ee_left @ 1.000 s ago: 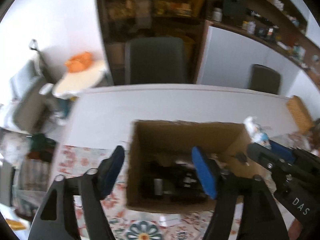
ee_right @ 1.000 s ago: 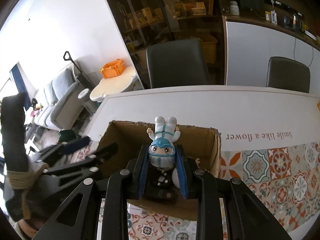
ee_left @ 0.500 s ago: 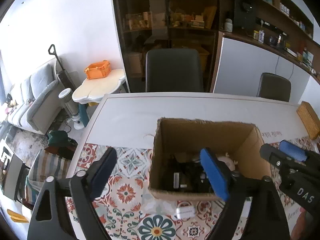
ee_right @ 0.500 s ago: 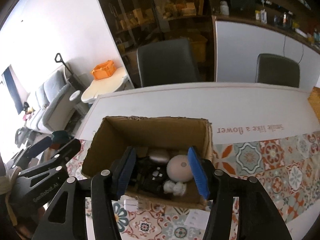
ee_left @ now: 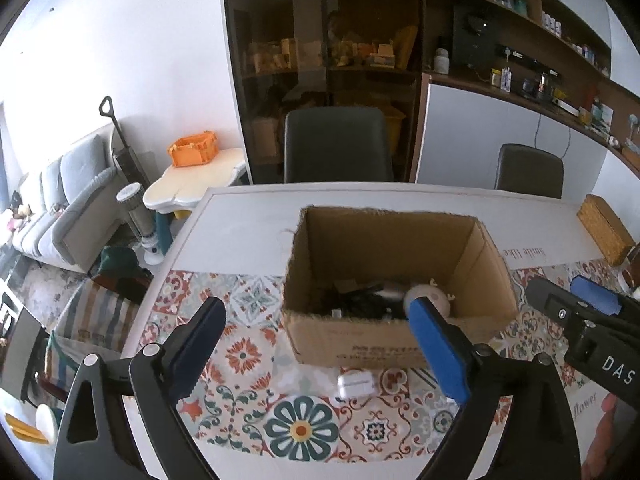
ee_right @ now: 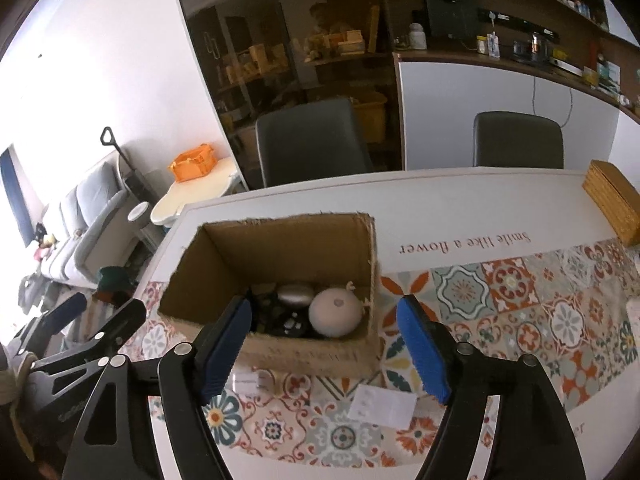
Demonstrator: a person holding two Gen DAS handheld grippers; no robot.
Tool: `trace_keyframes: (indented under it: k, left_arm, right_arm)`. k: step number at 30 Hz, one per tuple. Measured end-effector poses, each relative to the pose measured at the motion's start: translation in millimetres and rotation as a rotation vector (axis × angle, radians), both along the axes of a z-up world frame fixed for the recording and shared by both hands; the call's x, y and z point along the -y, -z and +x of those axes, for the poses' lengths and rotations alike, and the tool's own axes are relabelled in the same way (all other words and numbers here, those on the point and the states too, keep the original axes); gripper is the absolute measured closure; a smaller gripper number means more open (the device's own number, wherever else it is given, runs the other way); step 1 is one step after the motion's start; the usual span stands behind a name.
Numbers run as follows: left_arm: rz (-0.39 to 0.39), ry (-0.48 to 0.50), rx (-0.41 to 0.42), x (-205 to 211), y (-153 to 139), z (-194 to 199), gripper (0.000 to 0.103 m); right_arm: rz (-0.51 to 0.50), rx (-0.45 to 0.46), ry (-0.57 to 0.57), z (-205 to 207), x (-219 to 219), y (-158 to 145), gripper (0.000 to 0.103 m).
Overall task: Organize rigid objects
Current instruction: 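Withdraw both grippers from the box back toward the table items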
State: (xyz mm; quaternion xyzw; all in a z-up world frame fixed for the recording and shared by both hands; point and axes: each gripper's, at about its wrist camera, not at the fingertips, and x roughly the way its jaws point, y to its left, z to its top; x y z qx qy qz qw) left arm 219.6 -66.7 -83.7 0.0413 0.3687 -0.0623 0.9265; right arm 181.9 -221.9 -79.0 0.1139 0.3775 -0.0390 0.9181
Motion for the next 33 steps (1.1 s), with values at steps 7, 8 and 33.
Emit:
trace_keyframes:
  k: [7, 8, 33]
  left_arm:
    - [-0.031, -0.008, -0.043, 1.2, 20.2, -13.8, 0.005]
    - [-0.03, -0.007, -0.047, 1.6, 23.2, -15.0, 0.005]
    - [0.076, -0.01, -0.207, 6.6, 106.0, -24.1, 0.005]
  right_arm:
    - [0.009, -0.039, 0.012, -17.7, 6.1, 19.5, 0.022]
    - [0.012, -0.049, 0.015, -20.0, 6.9, 24.4, 0.021]
    - [0.117, -0.175, 0.012, -43.8, 9.2, 113.7, 0.02]
